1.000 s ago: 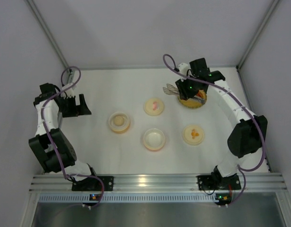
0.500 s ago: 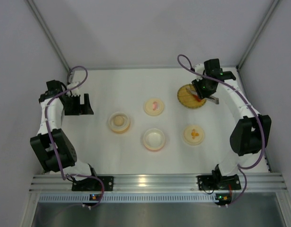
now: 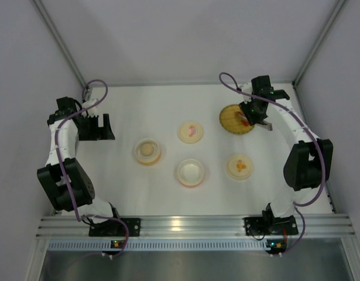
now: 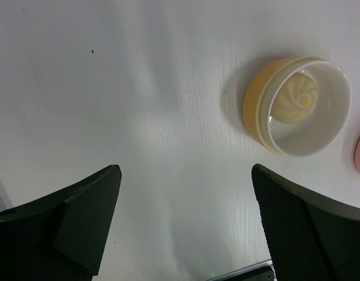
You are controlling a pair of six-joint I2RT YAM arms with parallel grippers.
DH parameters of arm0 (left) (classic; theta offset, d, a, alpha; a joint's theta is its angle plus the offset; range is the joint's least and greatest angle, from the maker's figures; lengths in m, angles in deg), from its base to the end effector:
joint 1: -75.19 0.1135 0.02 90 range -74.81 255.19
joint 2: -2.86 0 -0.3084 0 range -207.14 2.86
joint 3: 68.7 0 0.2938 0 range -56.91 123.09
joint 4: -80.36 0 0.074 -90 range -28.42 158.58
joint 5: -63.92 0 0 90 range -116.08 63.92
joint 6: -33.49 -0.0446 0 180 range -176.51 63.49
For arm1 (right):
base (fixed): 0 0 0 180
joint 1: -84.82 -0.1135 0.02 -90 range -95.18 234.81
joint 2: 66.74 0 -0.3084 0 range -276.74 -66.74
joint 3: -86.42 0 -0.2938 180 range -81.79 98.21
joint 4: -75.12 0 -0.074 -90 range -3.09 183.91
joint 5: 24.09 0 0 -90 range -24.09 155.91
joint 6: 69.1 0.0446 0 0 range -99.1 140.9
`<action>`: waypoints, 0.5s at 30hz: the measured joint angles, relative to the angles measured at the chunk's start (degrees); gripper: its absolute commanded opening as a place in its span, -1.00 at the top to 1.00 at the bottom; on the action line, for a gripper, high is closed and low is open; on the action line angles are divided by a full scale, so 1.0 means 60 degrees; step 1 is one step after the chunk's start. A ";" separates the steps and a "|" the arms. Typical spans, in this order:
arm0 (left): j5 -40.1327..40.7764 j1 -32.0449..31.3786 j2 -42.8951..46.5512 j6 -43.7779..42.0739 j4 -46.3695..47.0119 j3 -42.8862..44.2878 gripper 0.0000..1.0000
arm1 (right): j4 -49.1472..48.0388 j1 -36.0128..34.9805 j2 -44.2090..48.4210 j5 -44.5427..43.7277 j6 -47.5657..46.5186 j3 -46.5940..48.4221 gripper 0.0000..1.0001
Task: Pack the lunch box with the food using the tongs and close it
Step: Pick up the fake food from the plate.
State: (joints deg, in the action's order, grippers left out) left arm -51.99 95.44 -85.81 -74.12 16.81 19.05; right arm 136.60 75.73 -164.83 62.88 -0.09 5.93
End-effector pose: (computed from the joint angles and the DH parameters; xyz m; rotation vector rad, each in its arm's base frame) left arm 0.3405 0.1049 0.3141 0.0743 2.5578 -0.3682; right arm 0.4114 0.0634 0.3234 -0.6629 2.5386 -0.1417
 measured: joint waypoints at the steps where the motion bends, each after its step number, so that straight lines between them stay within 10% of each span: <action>1: 0.0004 0.0000 -0.0015 0.0000 -0.0004 0.0000 -0.96 | -0.0004 0.0000 -0.0051 -0.0025 -0.0004 -0.0004 0.22; 15: -0.0004 0.0000 -0.0022 -0.0011 -0.0015 0.0000 -0.96 | -0.0135 0.0109 -0.0350 -0.0379 -0.0084 -0.0244 0.18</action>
State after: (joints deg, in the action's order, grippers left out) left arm -52.01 95.44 -85.94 -74.18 16.72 19.05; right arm 135.79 76.39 -166.92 60.61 -0.59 4.46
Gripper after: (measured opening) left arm 0.983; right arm 0.409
